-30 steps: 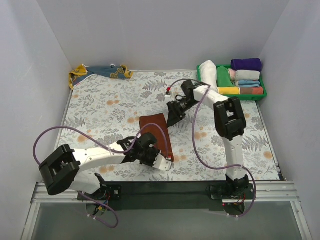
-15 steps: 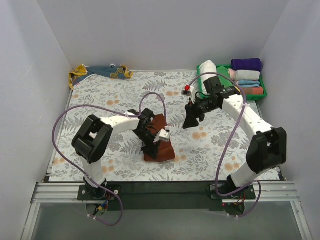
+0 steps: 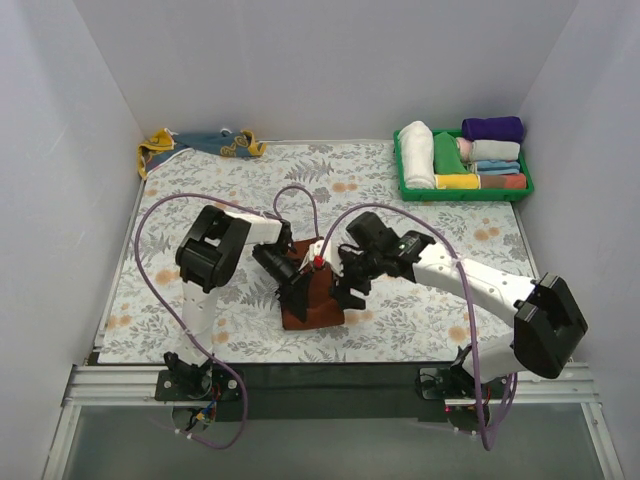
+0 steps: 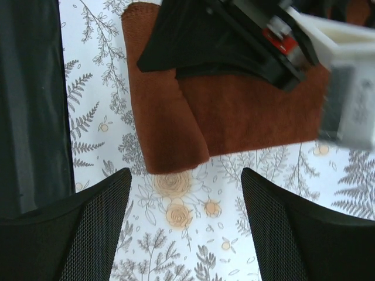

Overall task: Roll the towels
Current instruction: Roll the towel

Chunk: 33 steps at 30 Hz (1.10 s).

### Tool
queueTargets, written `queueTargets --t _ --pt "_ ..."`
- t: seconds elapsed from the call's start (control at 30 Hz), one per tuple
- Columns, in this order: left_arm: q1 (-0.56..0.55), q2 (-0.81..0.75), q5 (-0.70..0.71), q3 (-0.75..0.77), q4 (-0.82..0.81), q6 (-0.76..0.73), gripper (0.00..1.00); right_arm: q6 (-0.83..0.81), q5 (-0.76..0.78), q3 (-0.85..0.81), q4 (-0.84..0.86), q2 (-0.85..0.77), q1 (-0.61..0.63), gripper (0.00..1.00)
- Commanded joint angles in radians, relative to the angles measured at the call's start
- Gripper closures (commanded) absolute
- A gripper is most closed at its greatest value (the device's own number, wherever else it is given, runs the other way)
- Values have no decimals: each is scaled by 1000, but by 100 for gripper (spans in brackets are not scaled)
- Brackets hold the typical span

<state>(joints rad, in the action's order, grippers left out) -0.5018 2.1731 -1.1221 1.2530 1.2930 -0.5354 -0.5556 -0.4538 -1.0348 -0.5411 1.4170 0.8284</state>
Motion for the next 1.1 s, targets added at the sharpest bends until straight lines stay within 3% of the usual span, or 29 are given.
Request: queueTargets --t 0.0,0.4,0.5,0.6,0.63,0.77,0.9,1.07 --pt "5 62 237 -9 -43 -66 93 -30 125 27 174 19 105 31" --pt "37 83 234 6 -72 -67 88 -14 132 97 311 174 294 33" --pt "46 83 223 11 -77 -67 86 -23 152 114 332 217 308 42" --pt "62 65 220 11 -92 -61 81 -24 144 127 346 238 307 65" --pt "66 57 223 17 -96 -58 79 -18 141 128 345 243 307 76" --pt "104 -7 225 46 -123 -46 70 -3 112 130 317 281 308 96" --pt "160 -93 242 89 -120 -46 61 29 46 99 271 327 304 99" --pt "225 -182 324 121 -130 -69 58 100 -83 47 219 367 250 99"
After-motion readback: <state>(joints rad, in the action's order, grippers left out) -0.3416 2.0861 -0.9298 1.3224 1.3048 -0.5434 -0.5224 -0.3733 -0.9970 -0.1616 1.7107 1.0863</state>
